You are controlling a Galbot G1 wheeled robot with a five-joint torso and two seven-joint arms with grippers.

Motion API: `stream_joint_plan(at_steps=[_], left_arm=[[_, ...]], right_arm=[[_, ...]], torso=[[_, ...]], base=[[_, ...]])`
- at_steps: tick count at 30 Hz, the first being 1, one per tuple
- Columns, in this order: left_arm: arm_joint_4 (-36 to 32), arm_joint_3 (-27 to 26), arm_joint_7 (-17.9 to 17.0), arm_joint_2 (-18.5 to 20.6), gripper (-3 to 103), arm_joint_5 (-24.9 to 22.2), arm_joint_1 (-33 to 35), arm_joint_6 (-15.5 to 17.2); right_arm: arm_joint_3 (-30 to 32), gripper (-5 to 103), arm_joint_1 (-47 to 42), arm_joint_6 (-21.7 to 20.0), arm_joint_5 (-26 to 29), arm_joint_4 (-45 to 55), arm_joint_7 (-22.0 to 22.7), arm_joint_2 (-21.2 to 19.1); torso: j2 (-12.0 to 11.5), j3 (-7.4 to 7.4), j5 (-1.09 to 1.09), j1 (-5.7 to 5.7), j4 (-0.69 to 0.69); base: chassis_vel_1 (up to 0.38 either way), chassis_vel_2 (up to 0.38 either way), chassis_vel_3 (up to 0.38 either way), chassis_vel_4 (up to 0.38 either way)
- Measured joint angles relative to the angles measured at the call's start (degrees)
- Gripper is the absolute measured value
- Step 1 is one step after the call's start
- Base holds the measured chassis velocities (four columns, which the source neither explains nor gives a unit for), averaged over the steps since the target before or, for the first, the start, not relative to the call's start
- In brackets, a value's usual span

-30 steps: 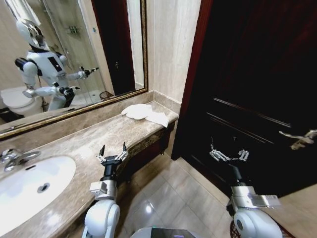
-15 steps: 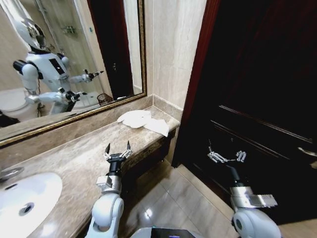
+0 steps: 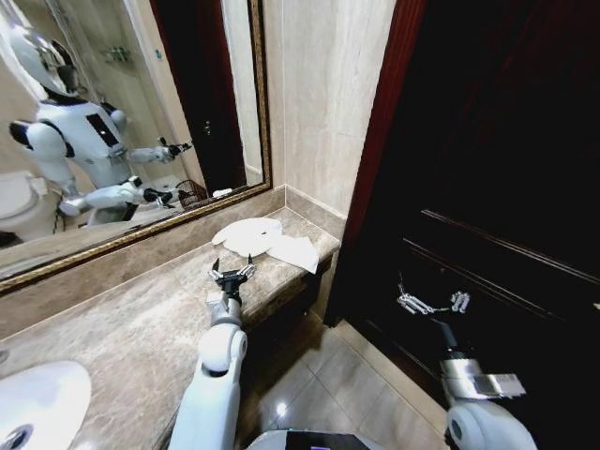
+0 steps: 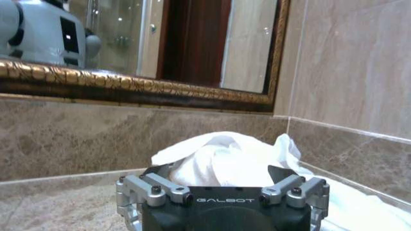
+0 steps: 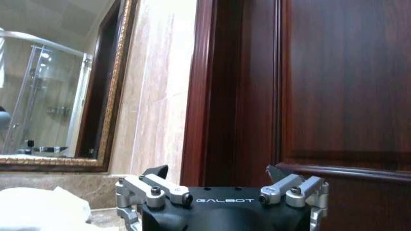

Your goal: Discard the used towel into the hamper.

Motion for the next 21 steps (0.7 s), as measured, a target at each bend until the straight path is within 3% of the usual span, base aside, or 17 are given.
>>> stream_joint_plan(at_steps=[9,16,19,21], left_arm=[[6.4,-0.1,-2.3,0.1,100,-4.4,-8.2,1.1],[12.9,0.4,-5.8,0.0,102,-11.9,-14.6,2.5],[14.8,0.4,-6.5,0.0,91,-16.3,-16.9,4.3],[15.3,0.6,-6.8,0.0,91,-17.1,-17.2,4.4]], right_arm=[[-0.7,100,-1.4,0.5,-1.7,-0.2,-0.3,0.8],[0.4,100,-2.3,1.3,-1.9,-0.4,-0.3,0.4],[0.5,100,-2.1,1.7,-1.8,-0.5,0.1,0.7],[0.5,100,-1.9,1.7,-1.8,-0.5,0.2,0.7]], torso=[[0.0,0.01,0.03,0.04,0.0],[0.0,0.01,-0.04,0.04,-0.02],[0.0,0.01,0.0,0.04,-0.02],[0.0,0.01,-0.01,0.04,-0.02]], base=[[0.007,-0.003,-0.004,0.005],[0.0,0.0,0.0,0.0],[0.0,0.0,0.0,0.0],[0.0,0.0,0.0,0.0]])
